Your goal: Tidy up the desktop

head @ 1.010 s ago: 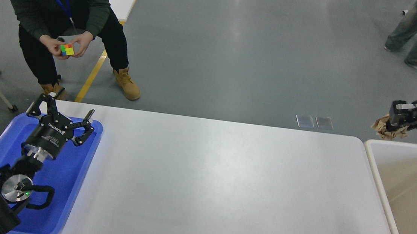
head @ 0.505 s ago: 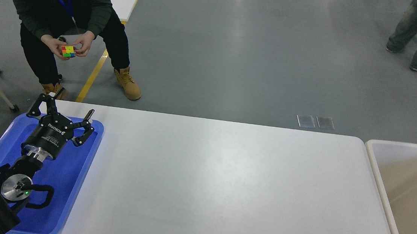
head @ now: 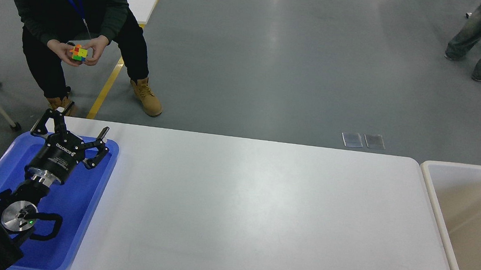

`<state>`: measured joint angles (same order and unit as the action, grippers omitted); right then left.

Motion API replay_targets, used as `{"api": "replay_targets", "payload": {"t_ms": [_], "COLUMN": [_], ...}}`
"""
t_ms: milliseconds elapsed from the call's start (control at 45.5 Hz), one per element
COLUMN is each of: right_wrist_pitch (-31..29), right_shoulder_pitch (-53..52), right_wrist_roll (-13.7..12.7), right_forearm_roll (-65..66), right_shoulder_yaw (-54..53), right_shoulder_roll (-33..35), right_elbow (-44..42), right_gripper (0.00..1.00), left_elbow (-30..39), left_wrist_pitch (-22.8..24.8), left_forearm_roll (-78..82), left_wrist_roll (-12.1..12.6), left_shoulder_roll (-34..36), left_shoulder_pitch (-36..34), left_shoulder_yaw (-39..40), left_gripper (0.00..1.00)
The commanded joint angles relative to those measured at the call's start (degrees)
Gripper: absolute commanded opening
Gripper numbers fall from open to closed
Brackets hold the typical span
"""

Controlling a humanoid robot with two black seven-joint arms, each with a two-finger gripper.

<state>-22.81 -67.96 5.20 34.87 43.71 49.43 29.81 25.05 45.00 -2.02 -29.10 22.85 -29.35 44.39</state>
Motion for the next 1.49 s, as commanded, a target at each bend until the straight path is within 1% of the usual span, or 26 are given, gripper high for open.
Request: {"api": "replay_targets", "payload": {"t_ms": [0, 154, 461, 527, 549, 571, 725, 791, 1098, 1186, 1252, 1340, 1471], "right_wrist_pitch": [7.77, 10.41, 13.14, 14.19, 14.63, 15.07, 15.95, 16.04, 15.69, 15.16, 14.90, 13.93, 11.82], "right_shoulder_pitch": [13.11, 17.07, 18.83, 19.01, 19.01, 19.01, 19.09, 19.01, 17.87, 15.59, 13.48, 9.44, -0.14], "right_wrist_roll": [-0.02, -0.11, -0.28, -0.37, -0.37, -0.37, -0.28, -0.28, -0.28, -0.28, -0.28, -0.46, -0.63], "right_forearm_roll": [-5.07, -7.62, -7.80, -7.80, -7.80, -7.80, -7.80, -7.80, -7.89, -7.89, -7.80, -7.54, -6.66], "right_shoulder_yaw": [-4.51, -4.51, -4.95, -4.95, -4.95, -4.95, -4.95, -4.95, -4.95, -4.87, -4.78, -4.25, -2.15], "right_shoulder_roll": [-5.48, -7.15, -8.47, -8.56, -8.56, -8.56, -8.56, -8.47, -8.03, -7.42, -5.49, -1.10, 4.18], "right_elbow": [-6.87, -7.75, -7.75, -7.75, -7.75, -7.75, -7.66, -7.57, -6.43, -5.56, -4.33, 0.23, 9.38], "right_gripper": [0.00, 0.00, 0.00, 0.40, 0.49, 0.56, 0.89, 0.97, 0.98, 0.98, 0.98, 0.98, 0.98], "left_elbow": [0.00, 0.00, 0.00, 0.00, 0.00, 0.00, 0.00, 0.00, 0.00, 0.00, 0.00, 0.00, 0.00], "left_wrist_pitch": [0.00, 0.00, 0.00, 0.00, 0.00, 0.00, 0.00, 0.00, 0.00, 0.00, 0.00, 0.00, 0.00], "left_forearm_roll": [0.00, 0.00, 0.00, 0.00, 0.00, 0.00, 0.00, 0.00, 0.00, 0.00, 0.00, 0.00, 0.00], "left_wrist_roll": [0.01, 0.01, 0.01, 0.01, 0.01, 0.01, 0.01, 0.01, 0.01, 0.01, 0.01, 0.01, 0.01], "left_shoulder_roll": [0.00, 0.00, 0.00, 0.00, 0.00, 0.00, 0.00, 0.00, 0.00, 0.00, 0.00, 0.00, 0.00], "left_shoulder_pitch": [0.00, 0.00, 0.00, 0.00, 0.00, 0.00, 0.00, 0.00, 0.00, 0.00, 0.00, 0.00, 0.00], "left_shoulder_yaw": [0.00, 0.00, 0.00, 0.00, 0.00, 0.00, 0.00, 0.00, 0.00, 0.00, 0.00, 0.00, 0.00], "left_gripper": [0.99, 0.99, 0.99, 0.99, 0.99, 0.99, 0.99, 0.99, 0.99, 0.99, 0.99, 0.99, 0.99]}}
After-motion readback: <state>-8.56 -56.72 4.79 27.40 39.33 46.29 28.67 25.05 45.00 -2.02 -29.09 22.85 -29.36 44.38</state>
